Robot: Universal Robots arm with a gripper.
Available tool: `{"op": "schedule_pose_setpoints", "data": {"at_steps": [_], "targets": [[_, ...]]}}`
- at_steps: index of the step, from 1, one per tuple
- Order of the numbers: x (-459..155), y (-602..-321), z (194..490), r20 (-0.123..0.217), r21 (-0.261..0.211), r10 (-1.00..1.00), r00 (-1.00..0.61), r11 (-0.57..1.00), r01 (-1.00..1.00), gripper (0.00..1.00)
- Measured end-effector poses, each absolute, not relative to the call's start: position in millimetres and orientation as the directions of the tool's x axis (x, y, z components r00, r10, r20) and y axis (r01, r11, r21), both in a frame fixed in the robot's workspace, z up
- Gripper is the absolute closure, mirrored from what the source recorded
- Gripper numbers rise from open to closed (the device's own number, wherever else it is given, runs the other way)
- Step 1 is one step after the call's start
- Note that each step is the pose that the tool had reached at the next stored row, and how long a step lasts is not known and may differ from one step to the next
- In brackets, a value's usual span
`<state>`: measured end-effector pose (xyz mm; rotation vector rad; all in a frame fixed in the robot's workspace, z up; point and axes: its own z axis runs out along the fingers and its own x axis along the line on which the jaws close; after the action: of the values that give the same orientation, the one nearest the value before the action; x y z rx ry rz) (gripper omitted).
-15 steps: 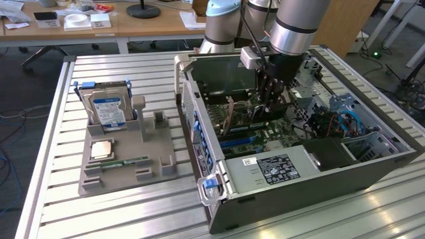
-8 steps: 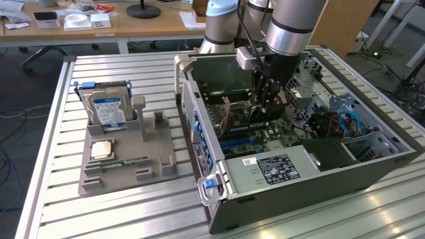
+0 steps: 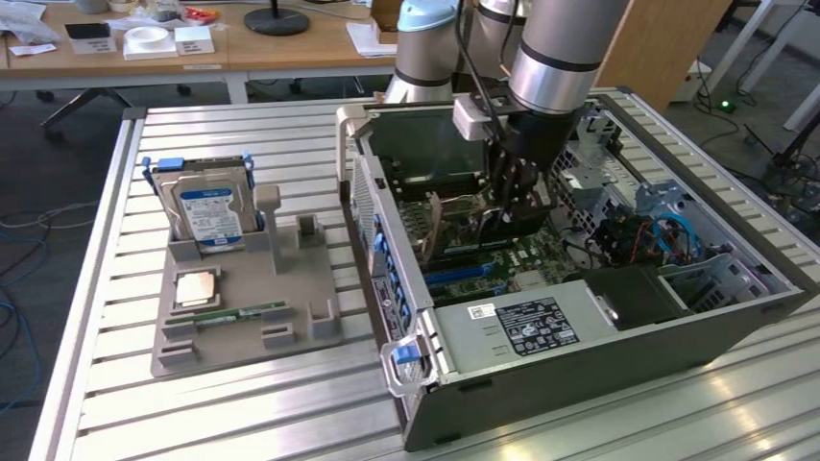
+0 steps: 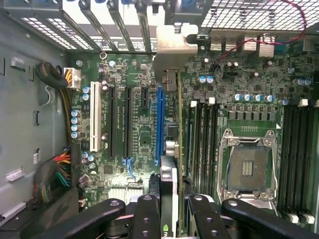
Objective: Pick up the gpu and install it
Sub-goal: 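Insert the gpu into the slot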
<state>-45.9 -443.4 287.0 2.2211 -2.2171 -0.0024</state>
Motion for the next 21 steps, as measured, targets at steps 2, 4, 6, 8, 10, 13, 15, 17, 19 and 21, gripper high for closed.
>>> {"op": "schedule_pose_setpoints", "data": {"at_steps": [2, 4, 6, 8, 10, 13, 15, 17, 19, 21], "targets": [[-46, -445, 285, 0.001, 0.003, -1.0, 0.002, -0.002, -1.0, 0.73], [-46, -447, 284, 0.001, 0.003, -1.0, 0.002, -0.002, -1.0, 0.73], [-47, -447, 284, 0.001, 0.003, -1.0, 0.002, -0.002, -1.0, 0.73], [-48, -448, 283, 0.001, 0.003, -1.0, 0.002, -0.002, -1.0, 0.73], [-50, -448, 283, 0.001, 0.003, -1.0, 0.002, -0.002, -1.0, 0.73], [-51, -448, 281, 0.001, 0.003, -1.0, 0.002, -0.002, -1.0, 0.73], [-51, -448, 279, 0.001, 0.003, -1.0, 0.002, -0.002, -1.0, 0.73], [-52, -448, 276, 0.001, 0.003, -1.0, 0.002, -0.002, -1.0, 0.73], [-52, -448, 274, 0.001, 0.003, -1.0, 0.002, -0.002, -1.0, 0.73], [-52, -448, 274, 0.001, 0.003, -1.0, 0.002, -0.002, -1.0, 0.73]]}}
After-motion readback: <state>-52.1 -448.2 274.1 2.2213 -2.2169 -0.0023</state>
